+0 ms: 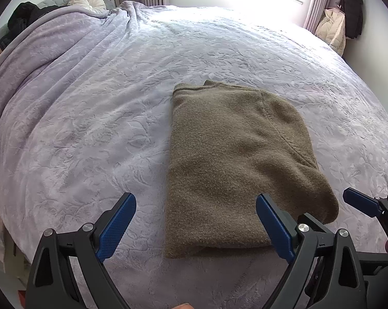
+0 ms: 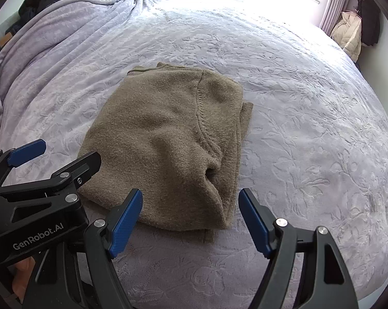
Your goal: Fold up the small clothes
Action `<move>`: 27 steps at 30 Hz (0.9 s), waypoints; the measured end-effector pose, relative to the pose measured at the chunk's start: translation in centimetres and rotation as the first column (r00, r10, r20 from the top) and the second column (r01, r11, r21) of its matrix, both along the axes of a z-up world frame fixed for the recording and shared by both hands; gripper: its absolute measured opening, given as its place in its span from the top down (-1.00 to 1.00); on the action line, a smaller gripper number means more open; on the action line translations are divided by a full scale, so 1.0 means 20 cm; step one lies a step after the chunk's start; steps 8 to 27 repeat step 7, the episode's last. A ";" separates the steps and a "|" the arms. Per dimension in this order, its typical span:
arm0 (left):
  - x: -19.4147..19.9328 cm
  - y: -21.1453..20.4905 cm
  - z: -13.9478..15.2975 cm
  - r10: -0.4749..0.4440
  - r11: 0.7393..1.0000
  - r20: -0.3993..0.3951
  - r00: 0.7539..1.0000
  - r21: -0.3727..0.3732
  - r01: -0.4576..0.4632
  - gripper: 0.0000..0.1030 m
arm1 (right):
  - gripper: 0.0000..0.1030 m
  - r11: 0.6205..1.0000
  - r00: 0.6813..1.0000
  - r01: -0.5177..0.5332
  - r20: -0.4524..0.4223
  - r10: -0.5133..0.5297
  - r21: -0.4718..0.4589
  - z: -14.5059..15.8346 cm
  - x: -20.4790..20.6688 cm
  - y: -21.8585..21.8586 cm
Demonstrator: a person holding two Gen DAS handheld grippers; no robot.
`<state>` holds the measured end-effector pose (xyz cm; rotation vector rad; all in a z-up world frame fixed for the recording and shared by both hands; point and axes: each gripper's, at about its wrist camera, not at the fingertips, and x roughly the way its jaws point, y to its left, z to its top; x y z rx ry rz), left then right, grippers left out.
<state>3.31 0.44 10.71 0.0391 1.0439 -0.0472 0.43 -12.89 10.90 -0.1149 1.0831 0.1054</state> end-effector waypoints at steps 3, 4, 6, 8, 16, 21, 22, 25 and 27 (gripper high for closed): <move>-0.01 -0.02 0.01 -0.013 1.000 -0.001 1.000 -0.018 0.013 -0.84 | -0.54 1.000 1.000 0.001 0.001 -0.001 0.005 0.00 0.00 -0.01; -0.01 -0.02 0.01 -0.017 1.000 -0.001 1.000 -0.022 0.017 -0.84 | -0.54 1.000 1.000 0.002 0.000 -0.002 0.007 0.00 0.00 -0.02; -0.02 -0.04 0.02 -0.023 1.000 0.001 1.000 -0.020 0.023 -0.84 | -0.54 1.000 1.000 0.005 0.001 -0.005 0.015 0.00 -0.01 -0.03; -0.02 -0.06 0.02 -0.033 0.999 -0.001 0.999 -0.016 0.033 -0.84 | -0.54 1.000 1.000 0.007 0.002 -0.007 0.016 0.00 -0.01 -0.05; -0.02 -0.06 0.02 -0.033 0.999 -0.001 0.999 -0.016 0.033 -0.84 | -0.54 1.000 1.000 0.007 0.002 -0.007 0.016 0.00 -0.01 -0.05; -0.02 -0.06 0.02 -0.033 0.999 -0.001 0.999 -0.016 0.033 -0.84 | -0.54 1.000 1.000 0.007 0.002 -0.007 0.016 0.00 -0.01 -0.05; -0.02 -0.06 0.02 -0.033 0.999 -0.001 0.999 -0.016 0.033 -0.84 | -0.54 1.000 1.000 0.007 0.002 -0.007 0.016 0.00 -0.01 -0.05; -0.02 -0.06 0.02 -0.033 0.999 -0.001 0.999 -0.016 0.033 -0.84 | -0.54 1.000 1.000 0.007 0.002 -0.007 0.016 0.00 -0.01 -0.05; -0.02 -0.06 0.02 -0.033 0.999 -0.001 0.999 -0.016 0.033 -0.84 | -0.54 1.000 1.000 0.007 0.002 -0.007 0.016 0.00 -0.01 -0.05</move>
